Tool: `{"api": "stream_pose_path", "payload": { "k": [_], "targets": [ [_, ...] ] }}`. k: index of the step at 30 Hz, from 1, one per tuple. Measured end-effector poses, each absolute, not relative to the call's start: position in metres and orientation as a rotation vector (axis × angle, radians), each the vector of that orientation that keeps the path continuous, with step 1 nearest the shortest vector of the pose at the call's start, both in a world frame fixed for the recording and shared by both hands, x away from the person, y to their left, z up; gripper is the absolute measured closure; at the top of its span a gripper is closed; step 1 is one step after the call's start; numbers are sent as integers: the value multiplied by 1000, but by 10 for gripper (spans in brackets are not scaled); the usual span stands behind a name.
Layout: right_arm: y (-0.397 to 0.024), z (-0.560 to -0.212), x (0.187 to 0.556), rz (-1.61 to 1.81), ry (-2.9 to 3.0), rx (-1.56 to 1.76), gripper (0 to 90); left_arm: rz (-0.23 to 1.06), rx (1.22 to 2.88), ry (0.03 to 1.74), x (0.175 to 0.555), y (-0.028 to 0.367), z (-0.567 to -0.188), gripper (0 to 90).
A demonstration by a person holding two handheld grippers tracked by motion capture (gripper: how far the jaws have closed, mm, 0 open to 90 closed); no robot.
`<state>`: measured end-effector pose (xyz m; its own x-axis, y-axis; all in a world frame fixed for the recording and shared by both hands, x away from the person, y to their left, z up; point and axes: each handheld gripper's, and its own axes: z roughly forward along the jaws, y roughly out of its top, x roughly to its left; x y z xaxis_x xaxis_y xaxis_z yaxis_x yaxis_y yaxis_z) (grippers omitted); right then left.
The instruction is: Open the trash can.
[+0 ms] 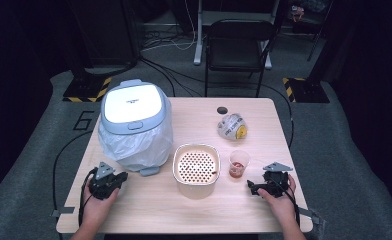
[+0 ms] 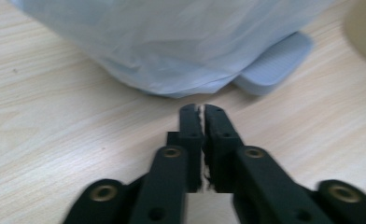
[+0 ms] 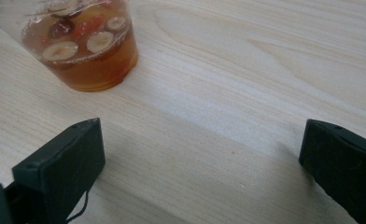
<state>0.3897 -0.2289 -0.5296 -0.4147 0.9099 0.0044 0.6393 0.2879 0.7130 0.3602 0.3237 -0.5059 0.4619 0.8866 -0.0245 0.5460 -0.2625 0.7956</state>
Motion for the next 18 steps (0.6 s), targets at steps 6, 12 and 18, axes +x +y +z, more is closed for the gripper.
{"api": "stream_pose_path", "payload": {
  "k": [6, 12, 18],
  "targets": [
    [-229, -530, 390, 909, 2159, 1390, 0, 539, 1987, 1132, 353, 315, -494, 900],
    [-229, -530, 390, 909, 2158, 1390, 0, 550, 2034, 1060, 351, 299, -489, 900],
    [-229, -530, 390, 909, 2158, 1391, 0, 533, 2106, 971, 353, 280, -484, 900]
  ]
}}
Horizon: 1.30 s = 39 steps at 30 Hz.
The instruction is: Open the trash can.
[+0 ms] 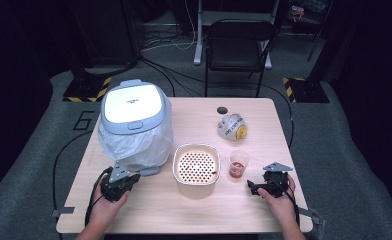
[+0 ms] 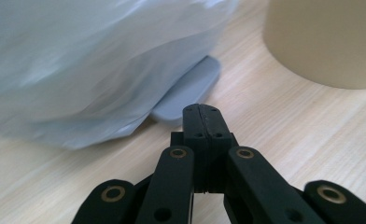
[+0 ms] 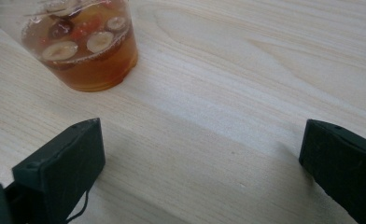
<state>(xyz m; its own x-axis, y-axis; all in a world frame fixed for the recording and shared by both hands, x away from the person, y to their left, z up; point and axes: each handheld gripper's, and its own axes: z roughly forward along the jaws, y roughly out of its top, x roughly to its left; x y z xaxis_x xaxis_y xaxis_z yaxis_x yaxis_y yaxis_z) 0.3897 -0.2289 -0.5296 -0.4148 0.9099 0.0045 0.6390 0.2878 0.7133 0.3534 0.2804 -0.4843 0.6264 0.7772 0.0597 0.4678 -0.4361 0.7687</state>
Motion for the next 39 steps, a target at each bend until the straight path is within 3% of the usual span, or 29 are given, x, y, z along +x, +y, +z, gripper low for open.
{"api": "stream_pose_path", "payload": {
  "k": [11, 18, 29, 39],
  "targets": [
    [-229, -530, 390, 910, 2159, 1391, 0, 643, 2216, 842, 370, 249, -477, 900],
    [-230, -530, 390, 915, 2162, 1382, 0, 654, 2216, 915, 385, 242, -482, 900],
    [-230, -530, 389, 915, 2163, 1382, 0, 529, 2245, 960, 404, 248, -490, 900],
    [-230, -530, 389, 915, 2163, 1382, 0, 576, 2267, 944, 401, 244, -493, 900]
  ]
}}
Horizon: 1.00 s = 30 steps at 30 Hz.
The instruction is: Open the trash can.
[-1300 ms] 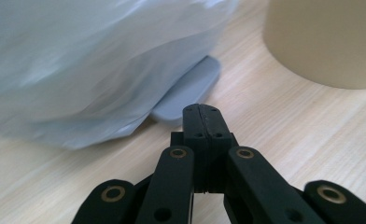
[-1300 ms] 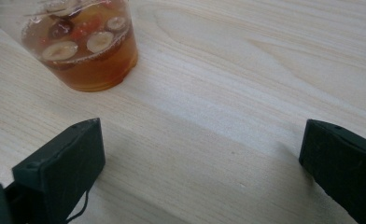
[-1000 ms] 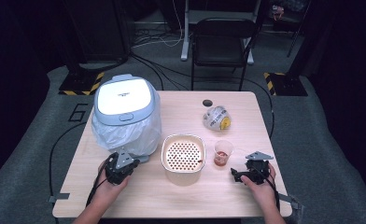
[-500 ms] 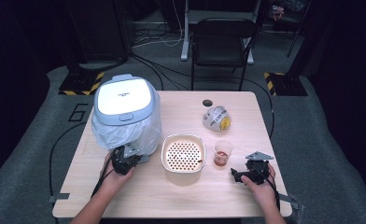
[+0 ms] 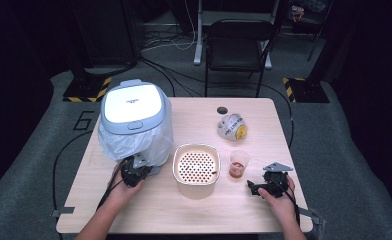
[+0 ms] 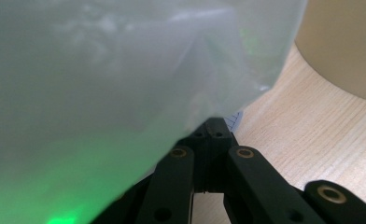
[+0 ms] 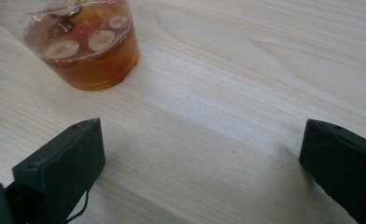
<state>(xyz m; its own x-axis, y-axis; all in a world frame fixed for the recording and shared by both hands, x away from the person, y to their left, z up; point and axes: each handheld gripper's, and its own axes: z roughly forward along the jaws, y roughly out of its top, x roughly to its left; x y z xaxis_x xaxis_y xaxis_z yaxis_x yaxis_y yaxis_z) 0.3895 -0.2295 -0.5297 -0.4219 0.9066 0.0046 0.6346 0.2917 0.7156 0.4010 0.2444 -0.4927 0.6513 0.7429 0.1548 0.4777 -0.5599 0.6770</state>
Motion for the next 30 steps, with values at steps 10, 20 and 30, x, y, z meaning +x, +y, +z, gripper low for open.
{"api": "stream_pose_path", "payload": {
  "k": [10, 20, 30],
  "targets": [
    [-229, -530, 389, 915, 2162, 1383, 0, 654, 2308, 933, 398, 235, -497, 900],
    [-229, -530, 389, 915, 2162, 1382, 0, 662, 2335, 938, 400, 233, -504, 900],
    [-230, -530, 389, 914, 2163, 1381, 1, 627, 2322, 951, 401, 234, -504, 900]
  ]
}}
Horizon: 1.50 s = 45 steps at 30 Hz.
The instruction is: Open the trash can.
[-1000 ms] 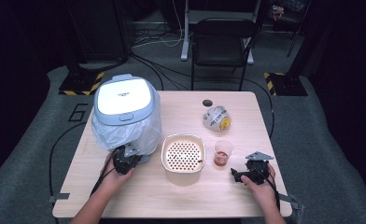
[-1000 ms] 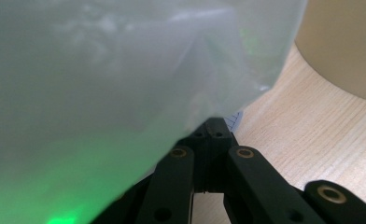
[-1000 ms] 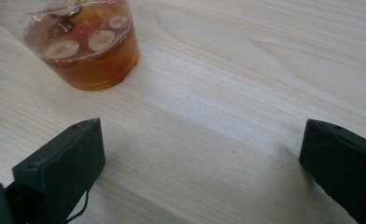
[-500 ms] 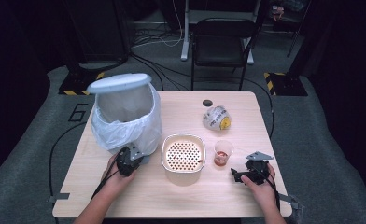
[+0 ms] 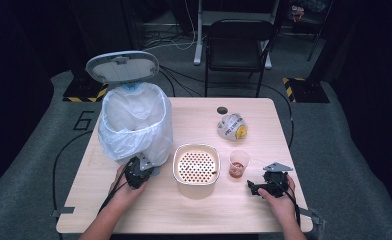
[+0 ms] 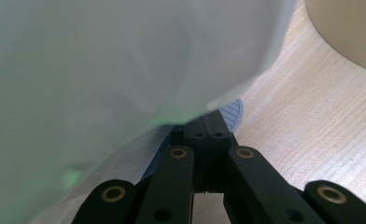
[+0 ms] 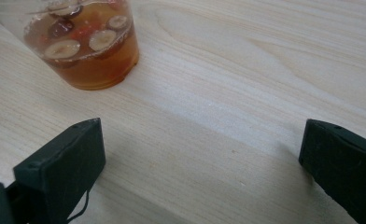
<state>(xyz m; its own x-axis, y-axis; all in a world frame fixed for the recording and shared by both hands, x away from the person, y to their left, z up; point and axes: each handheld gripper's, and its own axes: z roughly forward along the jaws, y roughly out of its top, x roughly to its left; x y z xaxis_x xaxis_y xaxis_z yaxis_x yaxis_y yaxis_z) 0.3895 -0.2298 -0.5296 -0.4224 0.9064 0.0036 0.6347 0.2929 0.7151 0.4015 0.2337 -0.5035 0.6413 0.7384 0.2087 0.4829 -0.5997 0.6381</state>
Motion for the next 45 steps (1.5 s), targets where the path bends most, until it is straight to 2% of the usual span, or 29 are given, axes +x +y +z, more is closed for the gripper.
{"api": "stream_pose_path", "payload": {
  "k": [3, 4, 5, 13, 20, 31, 45],
  "targets": [
    [-232, -529, 389, 918, 2170, 1372, 34, 625, 2321, 944, 401, 234, -504, 900],
    [-233, -527, 389, 913, 2169, 1377, 70, 627, 2323, 947, 402, 234, -504, 900],
    [-236, -525, 389, 911, 2174, 1369, 156, 614, 2317, 951, 402, 234, -504, 900],
    [-242, -506, 390, 878, 2203, 1443, 195, 604, 2319, 952, 403, 235, -503, 900],
    [-252, -473, 408, 887, 2188, 1384, 191, 600, 2326, 954, 403, 236, -503, 900],
    [-242, -429, 443, 940, 2169, 1351, 162, 601, 2328, 955, 402, 235, -502, 900],
    [-205, -403, 479, 919, 2155, 1305, 109, 603, 2314, 961, 403, 235, -503, 900]
  ]
}}
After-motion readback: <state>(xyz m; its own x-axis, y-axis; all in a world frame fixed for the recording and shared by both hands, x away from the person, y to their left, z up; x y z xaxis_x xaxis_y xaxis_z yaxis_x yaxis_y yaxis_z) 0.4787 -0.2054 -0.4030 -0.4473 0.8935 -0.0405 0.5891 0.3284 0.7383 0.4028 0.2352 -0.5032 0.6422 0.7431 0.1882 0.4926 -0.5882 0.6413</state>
